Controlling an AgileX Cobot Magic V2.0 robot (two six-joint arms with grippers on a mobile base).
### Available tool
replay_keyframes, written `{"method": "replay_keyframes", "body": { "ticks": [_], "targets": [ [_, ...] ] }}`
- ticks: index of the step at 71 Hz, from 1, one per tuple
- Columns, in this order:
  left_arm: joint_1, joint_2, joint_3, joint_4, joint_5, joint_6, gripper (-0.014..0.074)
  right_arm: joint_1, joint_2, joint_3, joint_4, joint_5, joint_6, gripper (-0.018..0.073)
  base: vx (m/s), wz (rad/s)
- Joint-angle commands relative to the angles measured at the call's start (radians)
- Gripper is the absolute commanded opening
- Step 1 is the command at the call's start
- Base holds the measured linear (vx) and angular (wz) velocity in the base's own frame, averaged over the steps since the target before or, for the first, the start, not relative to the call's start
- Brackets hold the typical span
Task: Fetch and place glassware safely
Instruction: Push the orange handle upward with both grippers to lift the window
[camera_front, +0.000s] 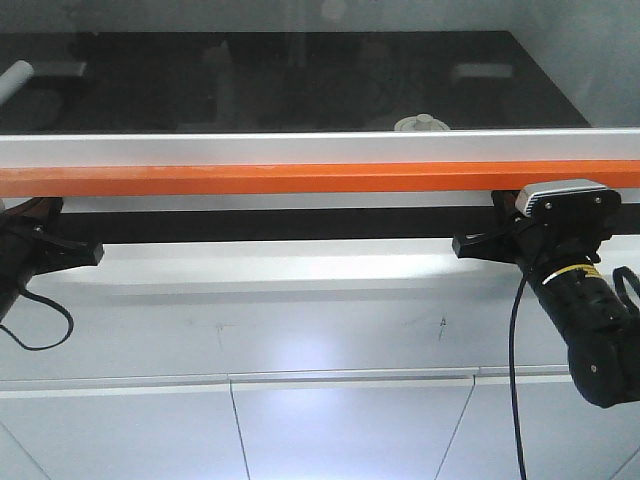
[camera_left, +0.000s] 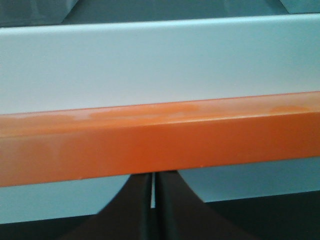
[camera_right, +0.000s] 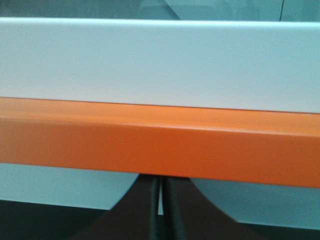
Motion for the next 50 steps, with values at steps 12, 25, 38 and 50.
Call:
{"method": "replay_keyframes", "body": {
  "ticks": [12, 25, 38, 50],
  "targets": [
    [-0.005, -0.108, -0.065, -0.009, -0.258, -0.005, -0.0001, -0.001, -0.062, -0.129, -0.031, -0.18, -0.006, -0.0001, -0.01, -0.04],
    [-0.005, -0.13, -0.128, 0.001, -0.193, -0.005, -0.0001, -0.001, -0.099, -0.152, -0.034, -0.148, -0.006, -0.0001, 0.0, -0.01],
    [-0.005, -0.149, -0.186, 0.026, -0.137, -0.005, -0.0001, -0.001, -0.141, -0.152, -0.033, -0.128, -0.007, -0.0001, 0.0, 0.0],
    [-0.005, -0.166, -0.217, 0.043, -0.111, -0.005, -0.0001, -0.001, -0.179, -0.152, -0.027, -0.115, -0.014, -0.0001, -0.01, 0.02]
  ]
}}
